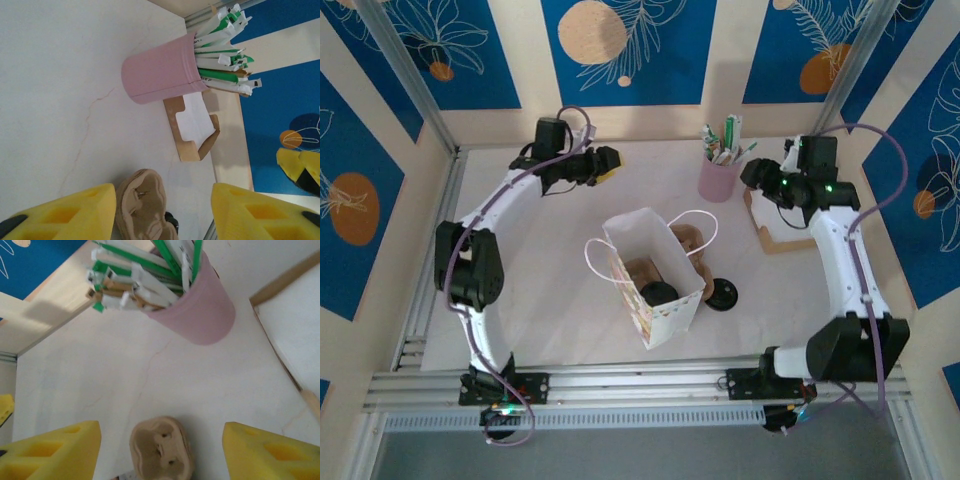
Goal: Pack the takeout coffee
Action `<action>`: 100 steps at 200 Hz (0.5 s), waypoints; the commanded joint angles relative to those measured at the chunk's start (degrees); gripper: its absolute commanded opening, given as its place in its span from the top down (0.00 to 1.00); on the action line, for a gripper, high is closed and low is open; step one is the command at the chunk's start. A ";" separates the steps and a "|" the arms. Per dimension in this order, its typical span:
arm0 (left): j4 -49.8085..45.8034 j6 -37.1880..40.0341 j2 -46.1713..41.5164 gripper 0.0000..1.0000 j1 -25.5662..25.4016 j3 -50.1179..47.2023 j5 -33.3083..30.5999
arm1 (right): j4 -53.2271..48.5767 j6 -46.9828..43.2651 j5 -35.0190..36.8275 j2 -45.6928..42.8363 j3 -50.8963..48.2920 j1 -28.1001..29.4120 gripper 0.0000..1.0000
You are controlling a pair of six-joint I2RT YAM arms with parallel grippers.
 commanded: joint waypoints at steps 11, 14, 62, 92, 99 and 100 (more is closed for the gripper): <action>1.08 1.53 2.62 0.55 -2.01 3.31 1.81 | 1.15 -1.14 -0.70 6.14 5.96 -0.38 0.44; 1.15 1.53 2.82 0.55 -2.11 3.38 1.85 | 1.14 -1.27 -0.42 6.70 6.43 -0.37 0.45; 2.17 1.35 4.46 0.62 -3.46 4.64 2.41 | -0.23 -1.95 4.52 15.47 13.62 -0.69 0.64; 2.28 1.51 4.95 0.62 -3.62 5.30 2.74 | -0.19 -1.60 4.02 20.16 17.49 -0.82 0.68; 2.32 1.59 4.96 0.62 -3.62 5.28 2.69 | -0.36 -1.50 3.87 21.29 18.46 -0.80 0.69; 2.29 1.56 4.96 0.62 -3.62 5.29 2.67 | -0.39 -1.46 3.84 21.41 18.59 -0.81 0.69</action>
